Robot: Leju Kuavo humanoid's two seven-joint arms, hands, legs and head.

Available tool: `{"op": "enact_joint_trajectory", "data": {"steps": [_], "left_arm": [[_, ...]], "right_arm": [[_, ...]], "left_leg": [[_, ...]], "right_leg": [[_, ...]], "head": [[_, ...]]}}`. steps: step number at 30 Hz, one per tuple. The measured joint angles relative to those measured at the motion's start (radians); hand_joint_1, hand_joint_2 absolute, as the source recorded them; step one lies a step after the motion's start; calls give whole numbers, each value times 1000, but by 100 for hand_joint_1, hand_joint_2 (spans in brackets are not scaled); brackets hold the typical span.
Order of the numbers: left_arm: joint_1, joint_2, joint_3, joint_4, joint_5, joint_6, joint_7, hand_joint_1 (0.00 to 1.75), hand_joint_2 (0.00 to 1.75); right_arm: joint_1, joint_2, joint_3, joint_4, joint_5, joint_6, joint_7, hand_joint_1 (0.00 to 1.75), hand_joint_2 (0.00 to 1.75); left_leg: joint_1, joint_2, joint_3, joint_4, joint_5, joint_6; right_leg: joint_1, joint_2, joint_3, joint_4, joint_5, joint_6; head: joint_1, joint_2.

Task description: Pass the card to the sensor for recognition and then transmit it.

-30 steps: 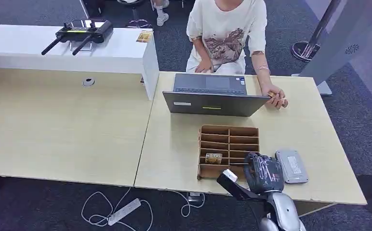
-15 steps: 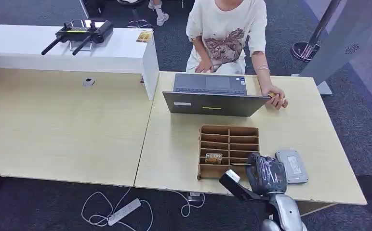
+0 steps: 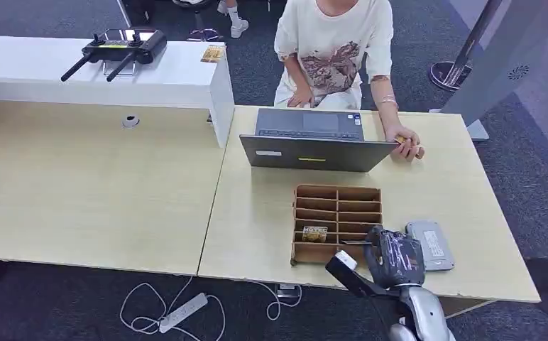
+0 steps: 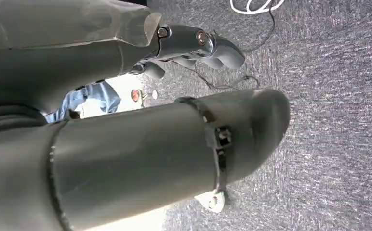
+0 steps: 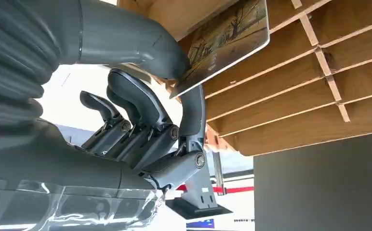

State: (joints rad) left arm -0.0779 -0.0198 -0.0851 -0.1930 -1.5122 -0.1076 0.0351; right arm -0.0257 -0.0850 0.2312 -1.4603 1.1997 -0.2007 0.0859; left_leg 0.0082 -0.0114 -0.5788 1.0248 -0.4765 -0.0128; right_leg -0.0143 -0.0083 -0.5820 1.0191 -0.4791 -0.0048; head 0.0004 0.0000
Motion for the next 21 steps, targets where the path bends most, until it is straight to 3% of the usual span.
{"op": "enact_joint_trajectory", "data": {"steps": [9,21], "left_arm": [[0,0,-5,0,0,4,-2,0,0],[-4,0,-27,0,0,3,-2,0,0]], "right_arm": [[13,0,-16,-31,-5,-76,-31,175,175],[28,5,-34,-68,-13,-100,-45,175,175]], "left_leg": [[0,0,0,0,0,0],[0,0,0,0,0,0]], "right_leg": [[0,0,0,0,0,0],[0,0,0,0,0,0]], "head": [[0,0],[0,0]]}}
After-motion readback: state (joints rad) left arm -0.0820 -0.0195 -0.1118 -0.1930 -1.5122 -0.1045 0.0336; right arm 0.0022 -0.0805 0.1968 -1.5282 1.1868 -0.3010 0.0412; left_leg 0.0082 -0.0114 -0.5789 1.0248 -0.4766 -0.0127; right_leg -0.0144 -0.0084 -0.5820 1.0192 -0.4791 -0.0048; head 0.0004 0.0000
